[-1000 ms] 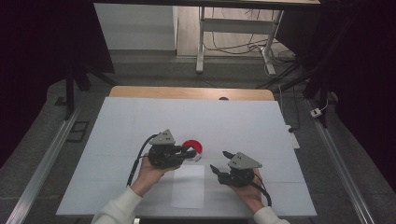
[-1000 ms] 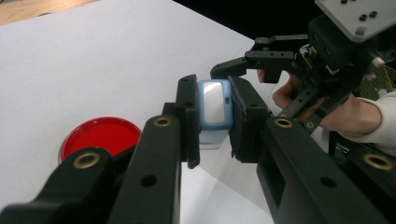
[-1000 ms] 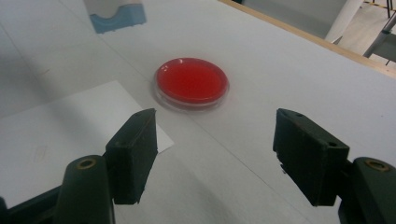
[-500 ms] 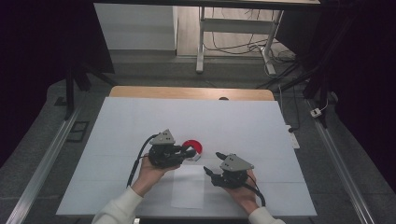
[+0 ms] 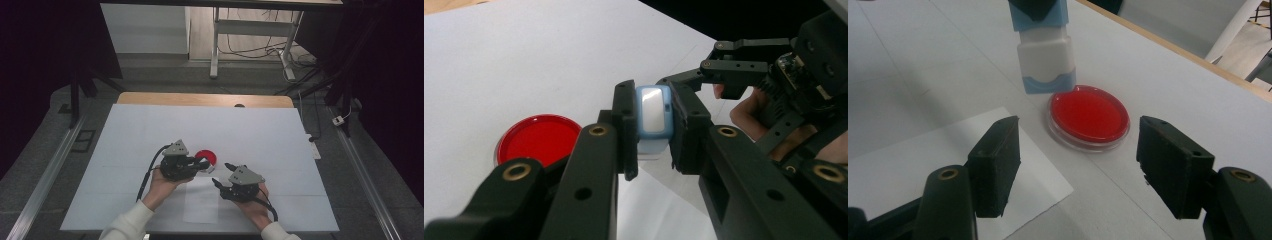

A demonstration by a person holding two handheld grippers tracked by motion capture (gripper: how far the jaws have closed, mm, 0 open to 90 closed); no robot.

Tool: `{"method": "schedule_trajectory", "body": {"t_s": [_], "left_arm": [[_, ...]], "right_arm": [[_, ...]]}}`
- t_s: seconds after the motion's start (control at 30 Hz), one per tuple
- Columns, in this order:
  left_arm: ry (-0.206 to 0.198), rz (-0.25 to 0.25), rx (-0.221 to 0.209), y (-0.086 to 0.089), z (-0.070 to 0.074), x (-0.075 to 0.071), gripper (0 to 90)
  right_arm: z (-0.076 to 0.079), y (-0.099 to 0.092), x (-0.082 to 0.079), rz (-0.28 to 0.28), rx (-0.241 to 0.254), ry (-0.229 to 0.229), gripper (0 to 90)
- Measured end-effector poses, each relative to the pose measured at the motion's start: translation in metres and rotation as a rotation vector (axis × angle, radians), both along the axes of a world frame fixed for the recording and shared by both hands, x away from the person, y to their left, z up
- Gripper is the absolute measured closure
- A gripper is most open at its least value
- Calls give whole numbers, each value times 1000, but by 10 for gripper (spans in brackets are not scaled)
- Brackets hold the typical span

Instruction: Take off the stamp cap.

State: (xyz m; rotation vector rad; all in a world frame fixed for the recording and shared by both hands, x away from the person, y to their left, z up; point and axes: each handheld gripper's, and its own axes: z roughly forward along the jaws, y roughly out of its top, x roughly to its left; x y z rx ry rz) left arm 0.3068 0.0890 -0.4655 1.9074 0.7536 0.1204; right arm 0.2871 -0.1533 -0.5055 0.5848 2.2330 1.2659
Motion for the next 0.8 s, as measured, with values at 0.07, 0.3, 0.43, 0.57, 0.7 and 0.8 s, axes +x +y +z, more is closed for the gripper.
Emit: {"method": "schedule_trajectory", "body": {"t_s": [0.07,0.3,0.43,0.57,0.7,0.8], "left_arm": [[0,-2,1,0,0,0,747],[1,-5,5,-2,-1,-1,747],[2,-5,7,-3,-1,-1,747],[6,-7,12,-4,-3,0,747],[5,-8,16,-5,-3,-1,747],[5,-9,16,-5,-3,-1,747]], "right_arm": [[0,1,0,-3,2,2,335],[-1,7,-1,-2,-12,-6,342],[-1,10,-1,-2,-14,-8,344],[-1,14,0,-4,-15,-9,347],[-1,18,-1,0,-15,-7,349],[-2,22,-1,1,-19,-5,350]]}}
